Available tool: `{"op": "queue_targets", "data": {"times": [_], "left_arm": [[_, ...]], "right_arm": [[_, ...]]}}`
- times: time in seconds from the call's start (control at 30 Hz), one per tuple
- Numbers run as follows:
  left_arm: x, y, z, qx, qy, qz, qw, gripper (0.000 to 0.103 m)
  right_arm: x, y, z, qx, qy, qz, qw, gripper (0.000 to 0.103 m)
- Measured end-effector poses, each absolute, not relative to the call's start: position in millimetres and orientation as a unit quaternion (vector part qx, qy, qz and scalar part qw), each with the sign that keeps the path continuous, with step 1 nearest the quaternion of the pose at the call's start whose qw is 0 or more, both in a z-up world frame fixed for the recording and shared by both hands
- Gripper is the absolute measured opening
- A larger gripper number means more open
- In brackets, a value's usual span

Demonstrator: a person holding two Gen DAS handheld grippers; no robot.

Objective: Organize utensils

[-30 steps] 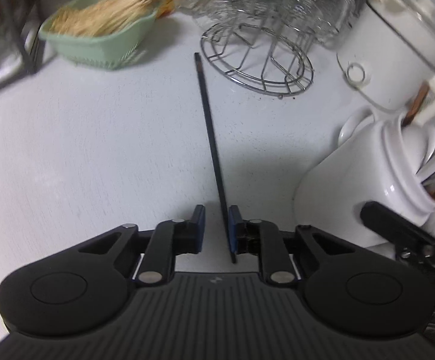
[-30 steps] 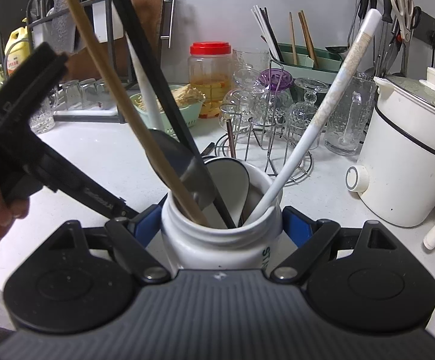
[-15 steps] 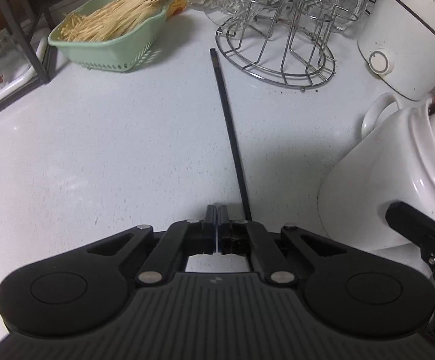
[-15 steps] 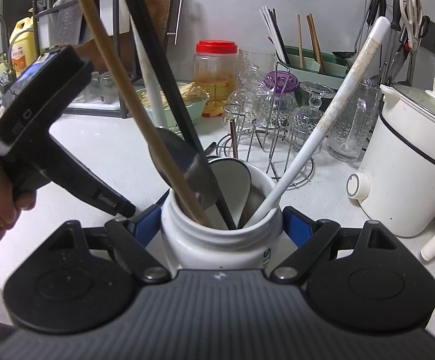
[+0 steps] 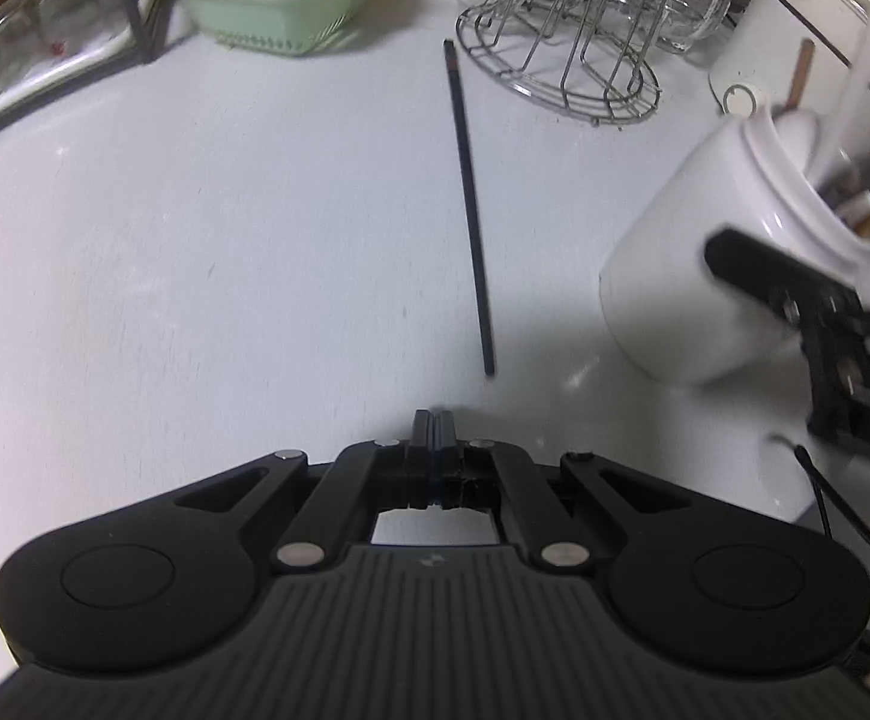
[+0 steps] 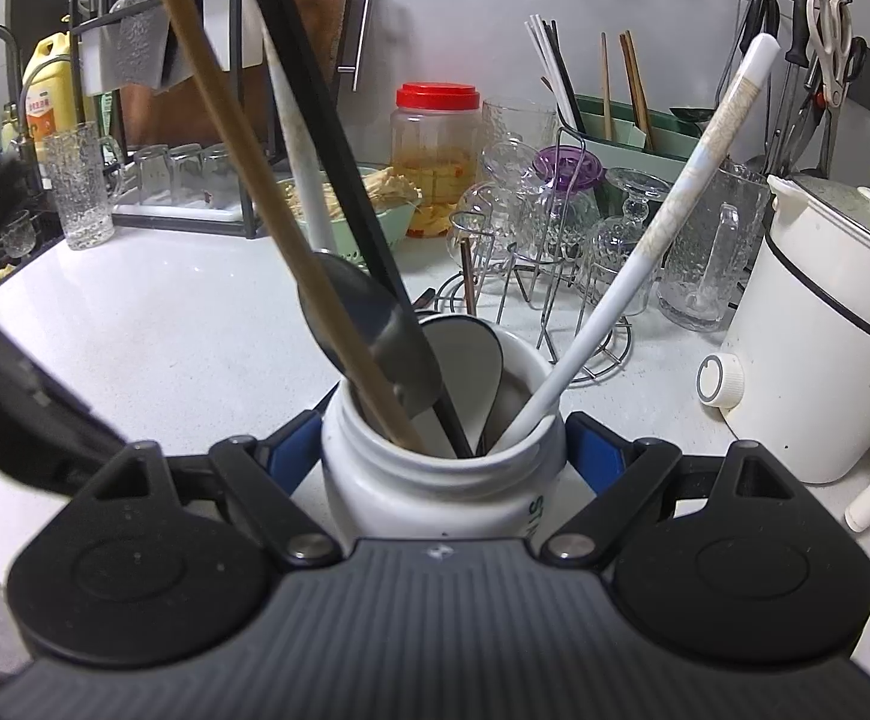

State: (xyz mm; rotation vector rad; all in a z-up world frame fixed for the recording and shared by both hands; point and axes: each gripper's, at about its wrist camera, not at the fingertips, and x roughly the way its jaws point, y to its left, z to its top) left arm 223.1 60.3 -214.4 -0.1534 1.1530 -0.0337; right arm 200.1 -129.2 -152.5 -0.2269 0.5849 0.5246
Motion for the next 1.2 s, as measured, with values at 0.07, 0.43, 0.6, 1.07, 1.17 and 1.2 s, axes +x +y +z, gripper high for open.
{"op": "queue_targets", "data": {"times": [0.07,0.43,0.6,1.07,1.17,1.2], "left_arm": [[212.1,58.9,-213.2,-0.077,0.547,-0.016,0.834,0.000],[213.5,62.9,-197.5,-0.111,0.499,-0.019,0.859,0.003],[253.3,62.6,-189.2,-0.089,0.467,-0.032,0.879,0.035],[300.6,45.6,-222.3,-0.039,0.472,-0.068,0.878,0.020],[301.5,40.9,-222.0,-0.023,0.481,-0.054,0.874,0.006],[300.4,41.8,-221.3,-0.026,0.484,-0.052,0.873,0.006]], "right_arm": [[200.0,-129.3,-152.5,-0.110,0.283,0.255,0.918,0.090],[199.8,-129.5,-152.1,-0.104,0.285,0.253,0.919,0.089],[200.8,-128.9,-151.5,-0.105,0.287,0.254,0.918,0.089],[202.7,-130.9,-151.6,-0.108,0.290,0.261,0.915,0.089],[202.3,-130.7,-151.9,-0.108,0.289,0.261,0.915,0.089],[202.1,-130.7,-152.1,-0.108,0.289,0.261,0.915,0.089]]}}
